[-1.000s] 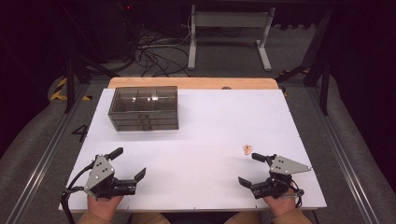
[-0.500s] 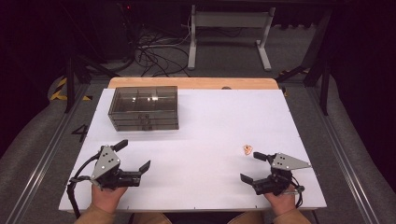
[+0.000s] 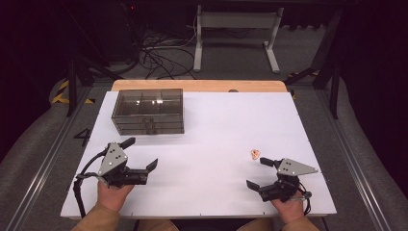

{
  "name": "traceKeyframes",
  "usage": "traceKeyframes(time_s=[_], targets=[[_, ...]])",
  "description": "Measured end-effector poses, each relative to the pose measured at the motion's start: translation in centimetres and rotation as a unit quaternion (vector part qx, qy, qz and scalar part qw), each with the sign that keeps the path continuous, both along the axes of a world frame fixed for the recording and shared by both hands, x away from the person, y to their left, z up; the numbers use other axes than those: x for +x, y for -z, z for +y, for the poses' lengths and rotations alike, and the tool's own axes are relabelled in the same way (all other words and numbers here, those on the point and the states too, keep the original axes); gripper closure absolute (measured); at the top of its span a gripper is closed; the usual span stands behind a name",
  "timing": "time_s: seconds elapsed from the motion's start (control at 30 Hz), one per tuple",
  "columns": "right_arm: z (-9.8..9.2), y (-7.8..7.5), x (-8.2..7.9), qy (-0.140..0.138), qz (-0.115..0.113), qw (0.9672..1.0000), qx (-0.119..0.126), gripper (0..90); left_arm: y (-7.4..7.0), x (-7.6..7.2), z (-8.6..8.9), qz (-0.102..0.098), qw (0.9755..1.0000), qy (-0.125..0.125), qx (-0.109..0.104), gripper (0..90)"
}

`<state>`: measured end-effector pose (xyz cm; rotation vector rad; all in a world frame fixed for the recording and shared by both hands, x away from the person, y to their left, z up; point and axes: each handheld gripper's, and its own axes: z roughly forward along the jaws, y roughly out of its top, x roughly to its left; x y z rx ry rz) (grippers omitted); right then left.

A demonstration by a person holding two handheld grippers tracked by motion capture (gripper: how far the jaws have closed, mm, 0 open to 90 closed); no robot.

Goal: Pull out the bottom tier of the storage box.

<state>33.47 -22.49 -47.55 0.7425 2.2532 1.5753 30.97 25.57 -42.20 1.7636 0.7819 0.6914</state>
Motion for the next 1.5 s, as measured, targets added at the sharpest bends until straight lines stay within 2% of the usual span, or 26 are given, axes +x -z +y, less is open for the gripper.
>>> traceKeyframes(time_s=[0.13, 0.7, 0.9, 1.23, 1.37, 1.47, 1.5], targets=[[0.1, 0.0, 0.0, 0.001, 0.0, 1.0, -0.003, 2.1, -0.3, 0.7, -0.1, 0.0, 1.0, 0.003, 0.006, 1.0], [0.1, 0.1, -0.2, 0.002, -0.001, 1.0, -0.009, 1.8, -0.8, 2.9, -0.6, 0.008, 0.9999, 0.013, 0.004, 0.1], [0.2, 0.2, -0.2, 0.003, -0.003, 0.9999, -0.012, 1.6, -0.9, 3.7, -1.0, 0.007, 0.9998, 0.017, 0.01, 0.0], [0.2, 0.2, -0.3, 0.002, -0.004, 0.9999, -0.013, 1.5, -0.7, 4.5, -1.2, 0.004, 0.9994, 0.014, 0.03, 0.0], [0.3, 0.2, -0.3, 0.0, -0.004, 0.9999, -0.013, 1.5, -0.6, 4.6, -1.0, 0.0, 0.9991, 0.022, 0.036, 2.0], [0.2, 0.2, -0.3, -0.001, -0.004, 0.9999, -0.012, 1.5, -0.5, 4.6, -1.0, -0.014, 0.9977, 0.025, 0.062, 3.8], [0.2, 0.2, -0.3, -0.001, -0.004, 0.9999, -0.012, 1.5, -0.5, 4.6, -1.0, -0.014, 0.9977, 0.025, 0.062, 5.5]])
